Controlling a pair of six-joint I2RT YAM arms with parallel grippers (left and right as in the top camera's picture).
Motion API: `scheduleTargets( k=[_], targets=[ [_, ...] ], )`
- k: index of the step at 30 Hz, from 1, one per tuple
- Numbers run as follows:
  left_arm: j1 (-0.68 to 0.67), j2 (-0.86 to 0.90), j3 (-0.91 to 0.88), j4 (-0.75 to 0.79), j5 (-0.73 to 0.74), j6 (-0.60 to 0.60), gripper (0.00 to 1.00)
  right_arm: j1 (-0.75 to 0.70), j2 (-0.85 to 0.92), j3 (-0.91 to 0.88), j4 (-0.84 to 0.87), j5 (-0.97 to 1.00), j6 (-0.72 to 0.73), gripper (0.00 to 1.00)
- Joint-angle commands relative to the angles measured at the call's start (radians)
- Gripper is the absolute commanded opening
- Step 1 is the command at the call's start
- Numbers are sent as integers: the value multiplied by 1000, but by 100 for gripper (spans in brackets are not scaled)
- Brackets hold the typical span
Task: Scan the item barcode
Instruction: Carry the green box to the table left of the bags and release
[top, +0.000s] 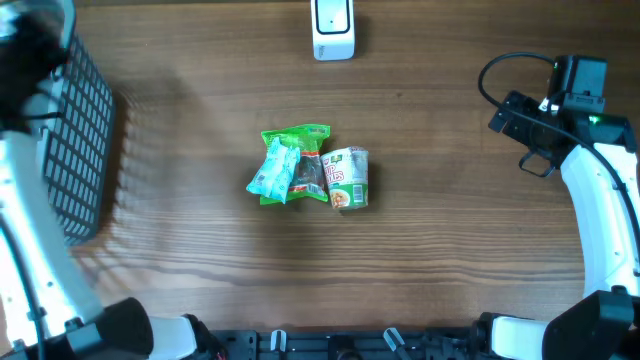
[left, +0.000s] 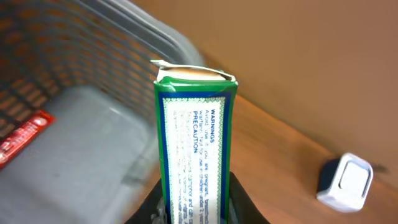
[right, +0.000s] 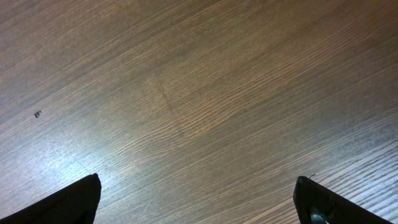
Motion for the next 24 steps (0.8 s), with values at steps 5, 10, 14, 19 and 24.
scheduleTargets(
  k=[5, 10, 14, 19, 24],
  targets=[
    [-385, 23, -39, -117, -163, -53, 14, 0, -4, 21, 0, 2, -12, 100],
    [-552, 132, -211, -78, -163, -119, 14, 0, -4, 21, 0, 2, -12, 100],
    [-589, 225, -329, -15, -162, -143, 14, 0, -4, 21, 0, 2, -12, 100],
    [-589, 328, -441, 51, -130, -145, 12, 0, -4, 21, 0, 2, -12, 100],
    [-583, 385, -520, 113, -137, -141, 13, 0, -4, 21, 0, 2, -12, 100]
  ],
)
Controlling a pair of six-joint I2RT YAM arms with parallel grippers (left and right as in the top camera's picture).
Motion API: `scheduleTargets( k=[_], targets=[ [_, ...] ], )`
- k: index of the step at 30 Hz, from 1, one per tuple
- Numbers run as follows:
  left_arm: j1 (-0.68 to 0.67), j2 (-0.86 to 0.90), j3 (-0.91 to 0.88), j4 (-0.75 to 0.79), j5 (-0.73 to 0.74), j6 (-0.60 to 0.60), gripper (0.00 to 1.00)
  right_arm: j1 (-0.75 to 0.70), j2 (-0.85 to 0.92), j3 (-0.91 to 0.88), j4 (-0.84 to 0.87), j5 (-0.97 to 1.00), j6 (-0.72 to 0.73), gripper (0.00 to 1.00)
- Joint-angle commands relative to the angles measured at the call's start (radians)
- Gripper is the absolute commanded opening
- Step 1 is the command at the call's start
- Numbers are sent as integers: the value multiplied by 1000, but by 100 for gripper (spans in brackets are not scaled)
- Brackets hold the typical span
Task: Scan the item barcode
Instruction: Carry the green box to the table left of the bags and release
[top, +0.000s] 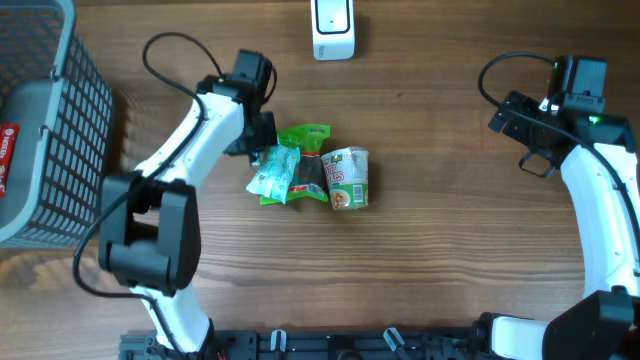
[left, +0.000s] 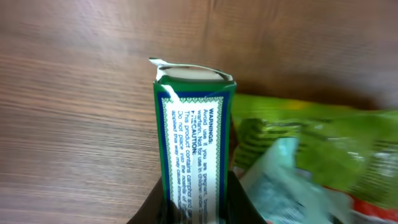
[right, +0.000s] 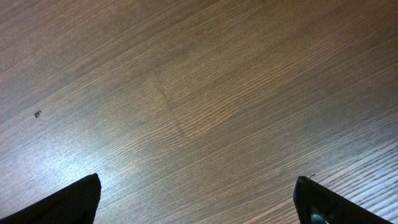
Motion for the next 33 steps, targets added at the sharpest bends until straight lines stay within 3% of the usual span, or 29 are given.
scheduleTargets(
  k=[1, 15, 16, 19, 21, 28, 33],
  targets=[
    [18, 23, -44, 46, -4, -9, 13, 0, -4, 21, 0, 2, -12, 100],
    [39, 23, -159, 225, -15, 44, 20, 0, -4, 21, 0, 2, -12, 100],
    [39, 23, -169, 236, -14, 43, 27, 1, -4, 21, 0, 2, -12, 100],
    [40, 23, -168, 236, -15, 54, 62, 0, -4, 21, 0, 2, -12, 100],
    [40, 14, -160, 234, -20, 93, 71, 0, -4, 21, 0, 2, -12, 100],
    [40, -99, -28, 171, -137, 99, 82, 1, -4, 21, 0, 2, -12, 100],
    [59, -212, 172, 119, -169, 200, 90, 0, -4, 21, 0, 2, -12, 100]
  ],
)
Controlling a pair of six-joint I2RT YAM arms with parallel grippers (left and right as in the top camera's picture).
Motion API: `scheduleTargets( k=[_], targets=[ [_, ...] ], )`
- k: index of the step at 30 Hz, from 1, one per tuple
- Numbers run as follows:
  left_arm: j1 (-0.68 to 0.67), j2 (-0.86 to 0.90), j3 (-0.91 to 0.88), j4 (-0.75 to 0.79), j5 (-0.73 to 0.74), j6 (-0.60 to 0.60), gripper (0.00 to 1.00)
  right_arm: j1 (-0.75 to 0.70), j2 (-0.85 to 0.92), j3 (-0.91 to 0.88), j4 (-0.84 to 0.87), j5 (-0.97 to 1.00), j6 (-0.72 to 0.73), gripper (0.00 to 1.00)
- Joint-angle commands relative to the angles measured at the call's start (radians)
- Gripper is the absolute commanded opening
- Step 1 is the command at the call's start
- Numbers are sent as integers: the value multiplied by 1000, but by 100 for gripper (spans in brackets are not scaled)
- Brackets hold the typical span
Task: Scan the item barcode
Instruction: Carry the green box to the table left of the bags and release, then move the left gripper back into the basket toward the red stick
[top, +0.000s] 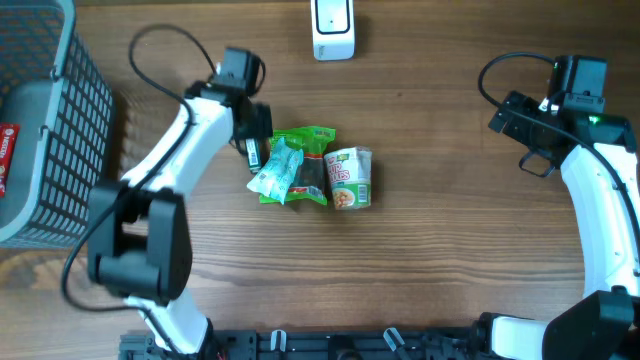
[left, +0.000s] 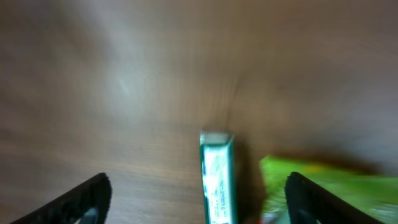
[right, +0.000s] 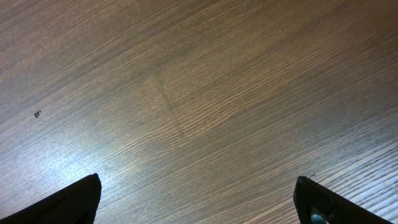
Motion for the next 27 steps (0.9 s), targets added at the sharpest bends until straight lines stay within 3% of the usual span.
scheduleTargets(
  k=[1, 8, 13, 20, 27],
  targets=[
    [34, -149, 205, -24, -59, 100, 91, 0, -4, 21, 0, 2, -12, 99],
    [247, -222, 363, -69, -62, 194, 97, 0, -4, 21, 0, 2, -12, 100],
    [521, -204, 363, -64, -56, 213, 98, 0, -4, 21, 0, 2, -12, 100],
    [816, -177, 361, -49, 113, 243, 100, 0, -4, 21, 0, 2, -12, 100],
    [964, -98, 359, -57, 123, 269, 96, 0, -4, 21, 0, 2, -12, 100]
  ],
)
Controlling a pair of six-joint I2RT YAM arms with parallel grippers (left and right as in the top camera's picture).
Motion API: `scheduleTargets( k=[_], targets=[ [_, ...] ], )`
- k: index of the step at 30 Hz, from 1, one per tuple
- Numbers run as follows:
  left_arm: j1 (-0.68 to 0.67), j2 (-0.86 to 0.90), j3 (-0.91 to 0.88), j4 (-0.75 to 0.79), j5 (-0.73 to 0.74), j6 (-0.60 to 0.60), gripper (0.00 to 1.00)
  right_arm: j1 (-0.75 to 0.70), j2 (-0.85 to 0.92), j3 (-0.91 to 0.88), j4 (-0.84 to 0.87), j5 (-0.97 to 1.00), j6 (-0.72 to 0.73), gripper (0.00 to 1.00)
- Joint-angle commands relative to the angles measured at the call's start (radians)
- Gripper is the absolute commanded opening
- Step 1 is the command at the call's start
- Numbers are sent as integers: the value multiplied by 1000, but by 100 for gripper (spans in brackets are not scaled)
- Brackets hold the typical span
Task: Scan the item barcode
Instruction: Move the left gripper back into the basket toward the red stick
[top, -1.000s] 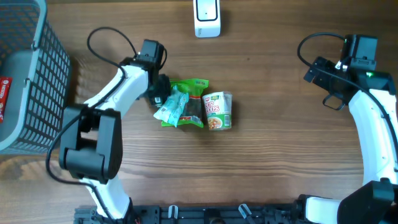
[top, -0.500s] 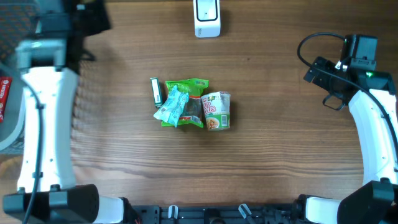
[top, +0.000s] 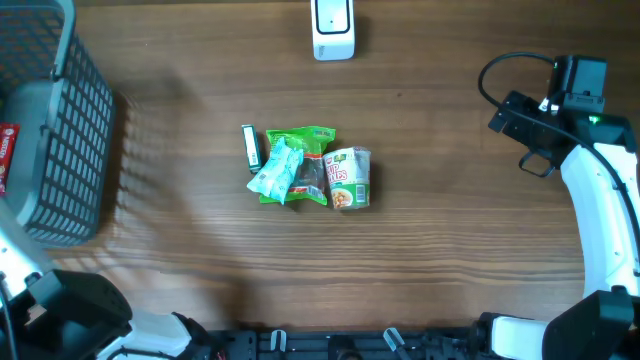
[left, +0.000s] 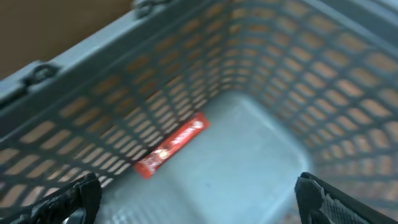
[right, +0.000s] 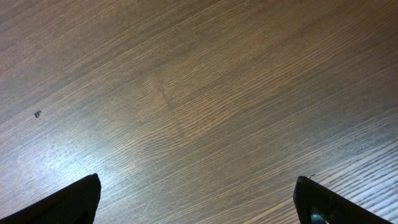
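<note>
My left gripper (left: 199, 205) hangs open over the grey mesh basket (left: 261, 68), nothing between its fingers. A red packet (left: 171, 144) lies on the basket floor below it; the overhead view shows the red packet (top: 5, 160) at the left edge. A slim green box (top: 251, 146) lies flat on the table, left of a pile made of a green bag (top: 300, 140), a pale blue packet (top: 273, 172) and a cup of noodles (top: 349, 178). The white scanner (top: 333, 28) stands at the far edge. My right gripper (right: 199, 202) is open above bare wood.
The basket (top: 60, 150) takes up the table's far left. The right arm (top: 600, 200) stands along the right edge, away from the pile. Wood table (top: 450, 250) stretches between the pile and both arms.
My left gripper was open above the green box beside the pile. It is now over the basket, still open, with the red packet below. The box stays on the table.
My left gripper held the green box above the basket, then held it beside the pile of items. After that it was open, with the box lying left of the pile. Now it is back over the basket. The right arm has not moved.
</note>
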Motion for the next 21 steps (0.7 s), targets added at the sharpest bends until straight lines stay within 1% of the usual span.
scheduleTargets(
  k=[1, 6, 10, 17, 21],
  targets=[
    [48, 84, -5, -3, 39, 62, 96, 0, -4, 21, 0, 2, -12, 100],
    [68, 188, -5, -3, 39, 77, 94, 0, -4, 21, 0, 2, -12, 100],
    [68, 290, -5, 7, 38, 121, 91, 0, -4, 21, 0, 2, -12, 100],
    [69, 416, -5, 62, 39, 126, 92, 0, -4, 21, 0, 2, -12, 100],
    [68, 469, -5, 90, 38, 191, 91, 0, -4, 21, 0, 2, -12, 100]
  ],
)
